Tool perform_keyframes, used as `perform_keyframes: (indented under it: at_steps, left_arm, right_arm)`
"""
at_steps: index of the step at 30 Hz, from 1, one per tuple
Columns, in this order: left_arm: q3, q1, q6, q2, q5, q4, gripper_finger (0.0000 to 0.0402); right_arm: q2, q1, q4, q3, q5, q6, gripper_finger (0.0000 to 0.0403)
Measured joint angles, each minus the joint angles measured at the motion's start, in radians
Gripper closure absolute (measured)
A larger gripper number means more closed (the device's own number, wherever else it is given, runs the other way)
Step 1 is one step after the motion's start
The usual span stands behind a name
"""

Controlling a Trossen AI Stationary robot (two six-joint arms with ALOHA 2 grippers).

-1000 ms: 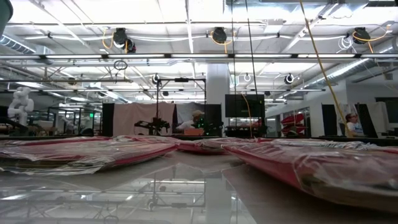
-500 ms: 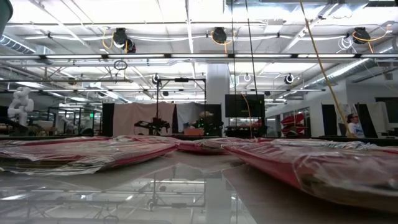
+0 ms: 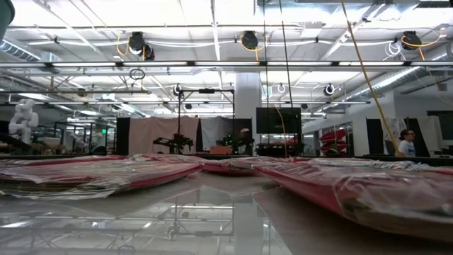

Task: Sort popcorn bags into baskets
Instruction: Put the red popcorn bag into the green bin

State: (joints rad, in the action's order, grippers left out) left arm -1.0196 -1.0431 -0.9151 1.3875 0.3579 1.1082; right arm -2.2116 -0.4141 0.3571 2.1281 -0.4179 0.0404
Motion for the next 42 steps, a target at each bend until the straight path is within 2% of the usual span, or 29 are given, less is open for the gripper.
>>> perform_keyframes:
  at_steps: [10, 16, 18, 21, 25, 34, 38, 42]
  left_arm:
    - [-0.053, -0.006, 0.126, -0.004, -0.090, -0.160, 0.0314]
    - [-0.053, 0.005, 0.022, -0.008, 0.067, -0.014, 0.0314]
    - [-0.044, 0.015, -0.022, -0.009, 0.089, 0.037, 0.0314]
    - [0.002, 0.032, -0.024, -0.008, 0.053, 0.023, 0.0314]
    - [0.056, 0.043, 0.017, -0.008, -0.023, -0.084, 0.0314]
    - [0.027, 0.012, 0.149, -0.010, -0.154, -0.307, 0.0314]
    - [0.027, 0.006, 0.146, -0.011, -0.179, -0.320, 0.0314]
    - [0.027, 0.006, 0.136, -0.035, -0.160, -0.289, 0.0314]
  right_arm:
    - [0.000, 0.000, 0.013, 0.000, 0.000, -0.001, 0.0229]
    - [0.000, 0.000, 0.013, 0.000, 0.000, 0.001, 0.0229]
    - [0.000, 0.000, 0.013, 0.000, 0.000, 0.000, 0.0229]
    - [0.000, 0.000, 0.017, 0.000, 0.000, -0.001, 0.0229]
    - [0.000, 0.000, 0.019, 0.000, 0.000, -0.001, 0.0229]
    - [0.000, 0.000, 0.020, 0.000, 0.000, 0.000, 0.0229]
    - [0.000, 0.000, 0.020, 0.000, 0.000, 0.001, 0.0229]
    - [0.000, 0.000, 0.024, 0.000, 0.000, 0.001, 0.0229]
